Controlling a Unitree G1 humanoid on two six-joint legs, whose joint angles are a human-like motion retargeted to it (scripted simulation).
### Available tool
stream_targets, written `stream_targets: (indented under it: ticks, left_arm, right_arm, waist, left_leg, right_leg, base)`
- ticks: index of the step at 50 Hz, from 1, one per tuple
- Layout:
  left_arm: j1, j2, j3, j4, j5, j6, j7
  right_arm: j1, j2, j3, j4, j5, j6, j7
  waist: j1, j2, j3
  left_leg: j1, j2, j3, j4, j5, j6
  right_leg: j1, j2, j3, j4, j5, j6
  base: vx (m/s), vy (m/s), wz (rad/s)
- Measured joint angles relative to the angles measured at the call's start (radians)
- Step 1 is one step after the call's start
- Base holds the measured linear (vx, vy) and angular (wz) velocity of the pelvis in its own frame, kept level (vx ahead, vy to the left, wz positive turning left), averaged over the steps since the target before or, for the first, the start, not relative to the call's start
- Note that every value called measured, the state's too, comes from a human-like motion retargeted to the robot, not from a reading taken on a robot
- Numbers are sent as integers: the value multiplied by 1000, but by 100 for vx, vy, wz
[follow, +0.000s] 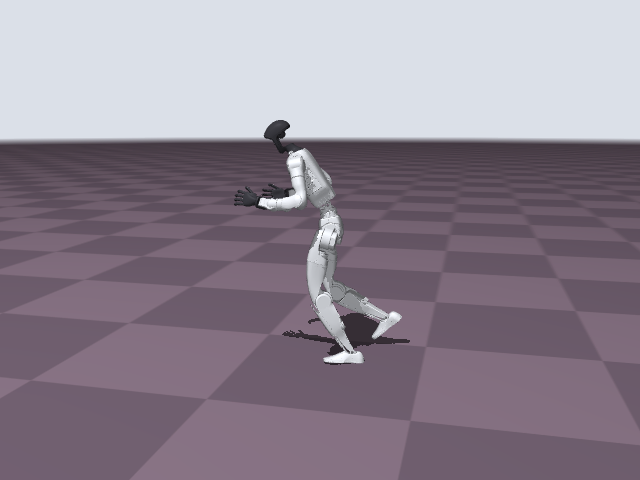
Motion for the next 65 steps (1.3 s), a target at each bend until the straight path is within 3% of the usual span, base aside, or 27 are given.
stream_targets:
  ticks: [3, 7, 10, 12, 14, 18, 20, 22, 27, 30, 32, 34, 37, 40, 43, 45, 49, 52, 55, 58, 60, 63, 65]
  left_arm:
    - [-209, -139, -22, -54, -4, 17, 107]
    - [-267, -205, -9, -133, -176, -12, 235]
    - [-207, -209, 14, -162, -308, -57, 175]
    - [-110, -184, 22, -142, -347, -73, 92]
    - [28, -121, -2, -77, -338, -67, 45]
    - [370, 52, -94, 129, -290, -12, 27]
    - [574, 125, -95, 154, -324, -15, 3]
    - [775, 204, -36, 94, -367, -38, -54]
    - [1075, 291, 166, -45, -543, -54, -191]
    - [1125, 223, 282, -83, -607, -55, -223]
    - [1110, 154, 343, -101, -586, -44, -227]
    - [1056, 91, 366, -106, -526, -31, -229]
    - [901, 9, 324, -71, -407, -34, -237]
    - [623, -66, 175, 39, -235, -60, -159]
    - [220, -94, 37, 81, -87, -13, -14]
    - [-60, -108, -5, 48, -30, 17, 31]
    - [-437, -114, -18, -39, 47, 33, 102]
    - [-599, -121, -43, -76, 5, 47, 222]
    - [-734, -161, -117, -91, -157, 33, 350]
    - [-799, -236, -175, -57, -204, 5, 339]
    - [-733, -269, -164, -44, -150, 7, 248]
    - [-390, -248, -119, -67, -1, 21, 165]
    - [-49, -228, -91, -76, -23, 6, 166]
  right_arm:
    - [148, -134, -58, -60, 126, 18, 65]
    - [200, -284, -160, -86, 137, 52, 65]
    - [175, -281, -174, -30, 96, 75, 41]
    - [116, -234, -126, 47, 10, 61, -13]
    - [34, -164, -58, 139, -51, 42, -95]
    - [-282, -12, 67, 264, -80, 8, -256]
    - [-472, 65, 83, 227, -83, -12, -282]
    - [-631, 140, 68, 154, -69, -24, -281]
    - [-817, 199, 66, -45, 1, -71, -309]
    - [-782, 189, 96, -123, 74, -81, -259]
    - [-697, 179, 109, -133, 135, -61, -181]
    - [-585, 156, 120, -110, 169, -24, -96]
    - [-394, 105, 129, -29, 141, 24, 35]
    - [-191, 62, 132, 133, -5, 24, 68]
    - [-2, 38, 57, 253, -16, 26, -1]
    - [125, 17, -31, 224, 100, 24, 16]
    - [305, -89, -176, 112, 218, 35, 98]
    - [353, -174, -267, 90, 209, 65, 84]
    - [371, -196, -323, 104, 206, 98, -1]
    - [377, -133, -301, 136, 144, 85, -89]
    - [335, -99, -237, 176, 87, 68, -136]
    - [100, -84, -42, 261, 31, 21, -209]
    - [-114, -44, 78, 277, 28, -23, -268]
  waist:
    - [-172, 80, -36]
    - [-369, 172, -76]
    - [-426, 176, -70]
    - [-420, 147, -48]
    - [-384, 136, -36]
    - [-232, 173, 23]
    - [-143, 165, 43]
    - [-47, 134, 34]
    - [217, 40, -27]
    - [316, -27, -58]
    - [333, -50, -75]
    - [305, -53, -90]
    - [209, -48, -83]
    - [129, -37, -45]
    - [50, -34, -23]
    - [-41, -12, -23]
    - [-283, 77, -55]
    - [-432, 139, -80]
    - [-522, 154, -80]
    - [-465, 140, -67]
    - [-375, 125, -55]
    - [-285, 146, -13]
    - [-259, 162, -11]
  left_leg:
    - [91, 20, -80, -147, 127, -66]
    - [186, 52, -127, -300, 311, -139]
    - [289, 42, -138, -341, 378, -151]
    - [332, 27, -148, -249, 371, -119]
    - [295, 36, -138, -28, 367, -82]
    - [158, 97, -107, 433, 453, -14]
    - [91, 73, -107, 572, 426, -3]
    - [18, 21, -107, 611, 361, 9]
    - [-120, 3, 50, 343, 229, 75]
    - [-82, 17, 228, -78, 207, 52]
    - [-13, 1, 299, -368, 207, -6]
    - [31, -8, 285, -480, 220, -41]
    - [96, -5, 205, -365, 144, -6]
    - [128, 31, 144, -121, -27, 33]
    - [121, 30, 110, -2, -118, -3]
    - [142, 21, 66, -27, -122, -38]
    - [235, 46, -54, -193, 25, -117]
    - [293, 60, -117, -298, 199, -162]
    - [359, 40, -159, -335, 331, -183]
    - [431, 39, -162, -278, 374, -167]
    - [452, 33, -142, -148, 384, -128]
    - [374, 68, -111, 194, 470, -68]
    - [251, 93, -109, 434, 474, -63]
  right_leg:
    - [-82, 66, -96, -182, 1, 37]
    - [-161, 87, -203, -640, 22, 90]
    - [-172, 54, -284, -951, 37, 137]
    - [-158, 26, -331, -1003, 105, 160]
    - [-153, 14, -336, -931, 134, 133]
    - [-121, 92, -231, -724, -44, 2]
    - [-91, 117, -169, -654, -95, -9]
    - [-34, 122, -115, -668, -92, 16]
    - [106, 86, -2, -838, 68, 103]
    - [178, 68, 40, -925, 194, 165]
    - [258, 75, 55, -971, 255, 183]
    - [353, 87, 53, -986, 287, 169]
    - [440, 97, 33, -831, 288, 116]
    - [316, 113, 34, -340, 253, 91]
    - [81, 79, -4, 64, 126, 40]
    - [-47, 52, -66, 165, 45, 4]
    - [-183, 69, -191, -71, 33, 19]
    - [-194, 76, -263, -513, 97, 53]
    - [-157, 41, -325, -935, 113, 121]
    - [-137, 24, -339, -1024, 74, 163]
    - [-109, 19, -333, -963, 99, 126]
    - [-80, 60, -265, -791, 5, 20]
    - [-108, 82, -230, -628, -103, -12]
  base:
    - [84, -6, 128]
    - [88, -19, 67]
    - [96, -31, -11]
    - [100, -34, -49]
    - [100, -32, -75]
    - [93, -25, -163]
    - [95, -11, -205]
    - [96, -4, -175]
    - [96, 7, -127]
    - [102, 22, -96]
    - [107, 32, -67]
    - [107, 36, 2]
    - [104, 34, 82]
    - [94, 26, 85]
    - [85, 18, 103]
    - [86, 14, 162]
    - [94, -1, 175]
    - [101, -20, 136]
    - [109, -33, 124]
    - [111, -41, 18]
    - [110, -41, -104]
    - [109, -31, -146]
    - [108, -20, -124]
